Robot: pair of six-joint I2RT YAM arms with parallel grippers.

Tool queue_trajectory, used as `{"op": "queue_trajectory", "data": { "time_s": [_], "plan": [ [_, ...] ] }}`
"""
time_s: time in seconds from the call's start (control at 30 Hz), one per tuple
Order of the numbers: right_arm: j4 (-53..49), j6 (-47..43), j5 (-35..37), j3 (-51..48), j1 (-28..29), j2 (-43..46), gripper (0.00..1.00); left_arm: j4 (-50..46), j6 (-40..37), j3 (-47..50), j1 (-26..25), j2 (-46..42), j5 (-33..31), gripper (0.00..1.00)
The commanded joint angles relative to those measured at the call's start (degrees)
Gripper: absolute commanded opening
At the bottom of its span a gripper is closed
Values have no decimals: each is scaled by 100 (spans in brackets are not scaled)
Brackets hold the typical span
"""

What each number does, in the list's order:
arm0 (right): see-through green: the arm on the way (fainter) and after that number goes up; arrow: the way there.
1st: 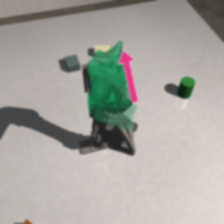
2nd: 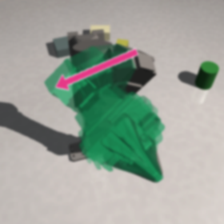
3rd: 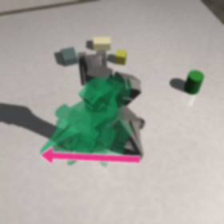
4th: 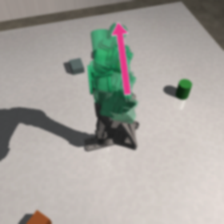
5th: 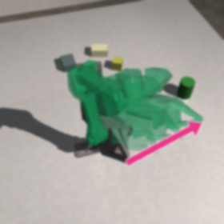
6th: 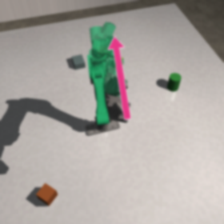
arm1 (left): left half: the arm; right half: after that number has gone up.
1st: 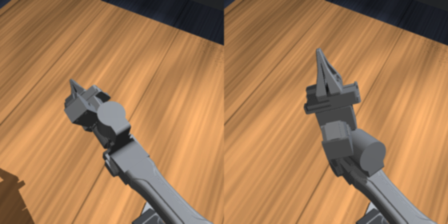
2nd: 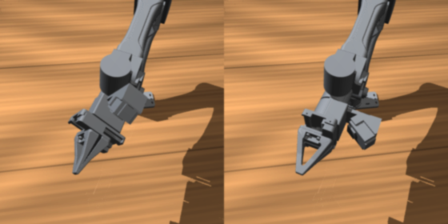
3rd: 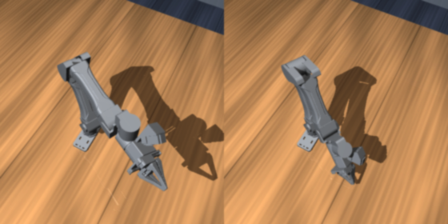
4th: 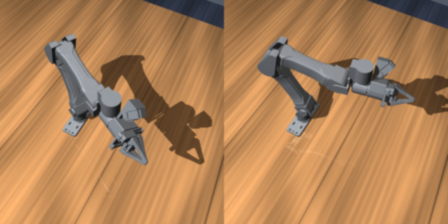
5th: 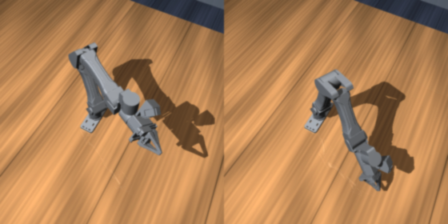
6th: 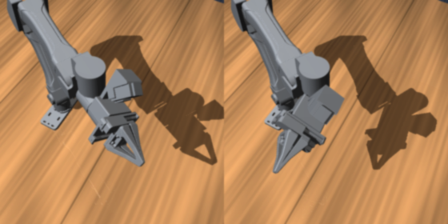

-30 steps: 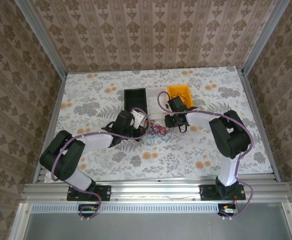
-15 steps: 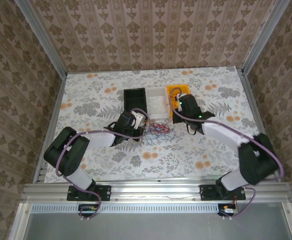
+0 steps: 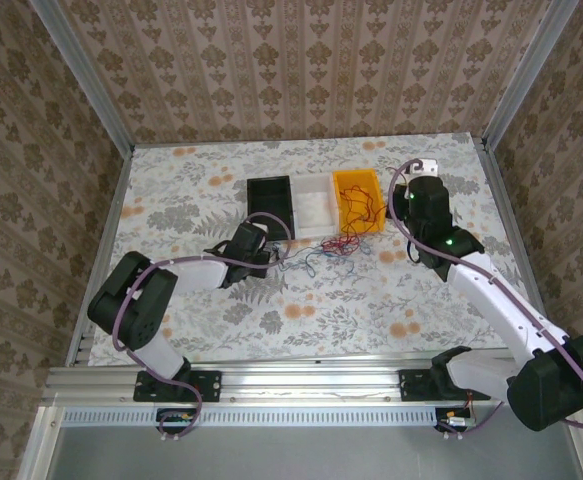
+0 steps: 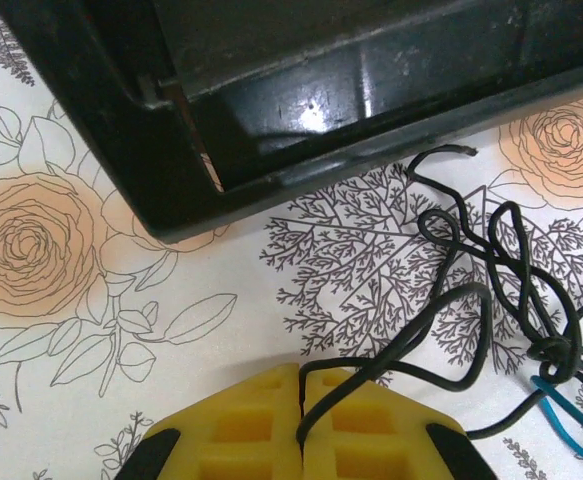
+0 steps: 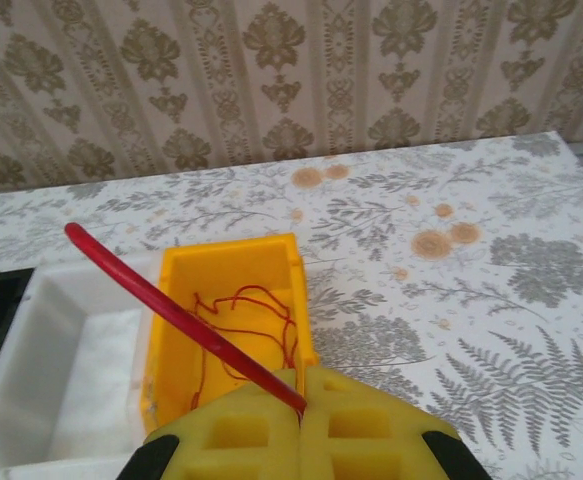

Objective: Untangle the cables

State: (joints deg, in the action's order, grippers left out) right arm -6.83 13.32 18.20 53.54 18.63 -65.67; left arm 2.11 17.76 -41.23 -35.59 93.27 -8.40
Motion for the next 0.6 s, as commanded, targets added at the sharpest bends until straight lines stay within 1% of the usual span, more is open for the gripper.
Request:
{"op": "queue_trajectory", "data": {
  "time_s": [0.0,0.07,0.1,0.17,0.23,0.3,0.4,0.5,0.57],
  "plan": [
    [94,-90,-684,131,21,40,0,-184,-265,-27,-147,-90,159,16],
    [154,-75,-890,65,100,12,0,68,-672,-8,-301,-256,766,62],
    [181,-82,-974,44,135,10,1,161,-798,1,-367,-345,962,71],
    [194,-33,-1087,11,195,-20,1,500,-1004,26,-444,-565,1583,82],
    [170,43,-1200,6,211,-72,1,851,-1086,0,-486,-708,2060,84],
    [99,75,-1333,58,211,-176,1,951,-1257,-182,-579,-665,2396,84],
    [1,184,-1492,160,211,-362,1,790,-1644,-864,-818,-253,2609,84],
    [-41,261,-1672,244,211,-502,1,681,-2001,-1610,-1042,448,2581,84],
    [-111,294,-1751,330,196,-570,1,726,-2092,-2062,-1118,923,2629,82]
  ]
}}
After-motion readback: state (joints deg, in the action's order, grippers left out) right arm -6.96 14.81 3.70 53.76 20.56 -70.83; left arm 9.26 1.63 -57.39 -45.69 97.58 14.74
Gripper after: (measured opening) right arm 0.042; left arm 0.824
